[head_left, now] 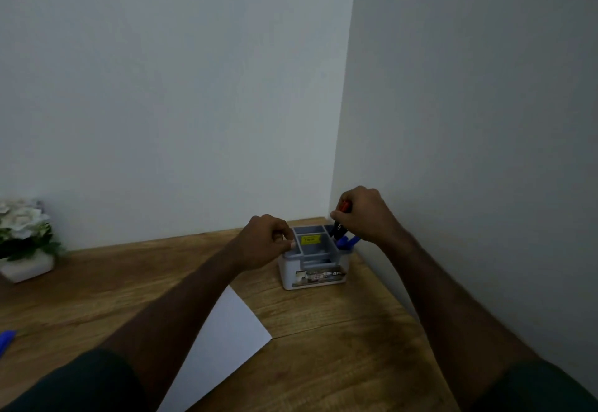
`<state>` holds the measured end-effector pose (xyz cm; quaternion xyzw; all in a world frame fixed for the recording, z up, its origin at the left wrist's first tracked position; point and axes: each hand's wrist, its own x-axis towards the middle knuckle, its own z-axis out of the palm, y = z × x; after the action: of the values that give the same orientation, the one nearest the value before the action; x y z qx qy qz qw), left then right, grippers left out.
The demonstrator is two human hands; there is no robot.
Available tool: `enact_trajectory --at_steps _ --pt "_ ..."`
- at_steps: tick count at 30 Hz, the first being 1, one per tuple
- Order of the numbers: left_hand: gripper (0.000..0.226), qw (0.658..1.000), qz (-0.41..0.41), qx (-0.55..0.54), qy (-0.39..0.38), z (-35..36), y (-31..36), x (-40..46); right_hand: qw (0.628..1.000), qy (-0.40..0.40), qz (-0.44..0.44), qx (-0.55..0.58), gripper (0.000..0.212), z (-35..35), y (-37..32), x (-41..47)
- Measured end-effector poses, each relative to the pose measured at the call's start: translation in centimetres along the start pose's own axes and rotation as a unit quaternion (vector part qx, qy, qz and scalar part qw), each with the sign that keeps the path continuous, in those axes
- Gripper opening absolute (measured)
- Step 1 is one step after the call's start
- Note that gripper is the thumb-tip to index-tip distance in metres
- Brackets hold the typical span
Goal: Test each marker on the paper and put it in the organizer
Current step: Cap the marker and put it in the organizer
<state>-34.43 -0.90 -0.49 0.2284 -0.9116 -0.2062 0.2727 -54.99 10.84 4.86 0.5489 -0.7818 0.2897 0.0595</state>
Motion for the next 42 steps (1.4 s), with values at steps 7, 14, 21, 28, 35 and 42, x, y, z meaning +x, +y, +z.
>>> enact_trajectory --at_steps 7,14,21,28,35,42 --pt "0.015 1.0 -0.016 -0.012 0.011 -1.1 -0.4 -1.0 0.998 -0.064 0.004 -0.026 0.029 1.5 -1.1 0.3" --pt "0.013 0.998 -0.041 -0.028 0.039 -3.9 -0.9 -4.3 0.994 0.059 -0.083 0.05 0.012 2.3 -6.2 -1.9" --pt "0.016 0.992 -0.11 0.005 0.067 -9.4 -4.6 -11.9 0.975 -0.028 -0.185 0.118 0.008 8.4 -16.5 -5.7" --pt "0.019 0.975 -0.18 0.039 0.128 -15.8 -9.4 -23.0 0.936 -0.16 -0.276 0.147 0.011 15.3 -26.5 -10.1" --pt "0.012 0.933 -0.287 0.099 0.195 -20.2 -13.4 -31.5 0.888 -0.267 -0.333 0.168 0.028 19.9 -34.1 -13.8" --pt "0.009 0.928 -0.306 0.089 0.193 -21.0 -15.1 -34.5 0.906 -0.26 -0.302 0.145 0.017 21.9 -37.5 -15.4"
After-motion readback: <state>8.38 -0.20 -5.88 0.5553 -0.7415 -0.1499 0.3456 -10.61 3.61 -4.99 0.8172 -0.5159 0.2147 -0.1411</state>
